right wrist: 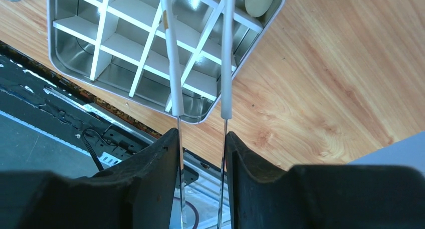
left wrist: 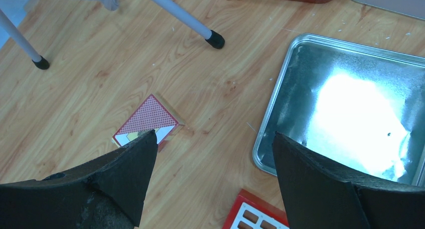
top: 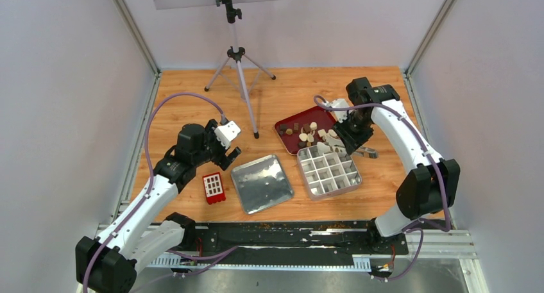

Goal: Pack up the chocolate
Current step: Place the fake chocolate in the packing box, then pick up the fake chocolate from the plate.

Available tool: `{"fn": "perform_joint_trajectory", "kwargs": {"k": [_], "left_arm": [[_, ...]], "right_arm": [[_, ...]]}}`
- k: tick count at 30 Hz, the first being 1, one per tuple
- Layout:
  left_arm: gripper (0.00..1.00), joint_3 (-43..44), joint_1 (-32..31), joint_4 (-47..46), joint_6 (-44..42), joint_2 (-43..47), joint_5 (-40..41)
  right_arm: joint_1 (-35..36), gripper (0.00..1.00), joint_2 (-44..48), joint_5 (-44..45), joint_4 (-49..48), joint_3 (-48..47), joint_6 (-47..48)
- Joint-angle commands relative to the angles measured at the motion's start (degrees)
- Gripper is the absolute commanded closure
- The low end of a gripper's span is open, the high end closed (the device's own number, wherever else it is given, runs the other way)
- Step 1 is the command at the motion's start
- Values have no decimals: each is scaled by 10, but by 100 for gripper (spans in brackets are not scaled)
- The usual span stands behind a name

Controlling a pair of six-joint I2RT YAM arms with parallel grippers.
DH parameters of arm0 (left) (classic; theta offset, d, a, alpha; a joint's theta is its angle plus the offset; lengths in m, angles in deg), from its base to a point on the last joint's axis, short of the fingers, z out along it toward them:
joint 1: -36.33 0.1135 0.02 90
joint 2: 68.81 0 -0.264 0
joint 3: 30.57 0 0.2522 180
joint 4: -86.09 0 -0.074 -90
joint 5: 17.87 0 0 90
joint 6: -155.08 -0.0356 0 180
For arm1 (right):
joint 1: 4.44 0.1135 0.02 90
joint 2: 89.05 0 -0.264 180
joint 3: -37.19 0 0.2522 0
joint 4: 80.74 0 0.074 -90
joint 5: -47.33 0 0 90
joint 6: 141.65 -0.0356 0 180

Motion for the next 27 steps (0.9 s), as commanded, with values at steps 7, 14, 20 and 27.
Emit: {"fn": "perform_joint_trajectory", "kwargs": {"k": [7, 14, 20, 27], "left_arm": [[8, 9, 4, -19, 15, 10, -9], [8, 9, 4, -16, 14, 16, -8], [7, 10, 9, -10, 10, 23, -5], [8, 4, 20, -12, 14, 29, -7]], "right_arm": [[-9, 70, -39, -12, -17, -92, -4], [-11, 70, -132, 4, -46, -159, -6], [-11, 69, -209, 17, -40, -224, -6], [-11, 68, -256, 25, -47, -247, -7]]}}
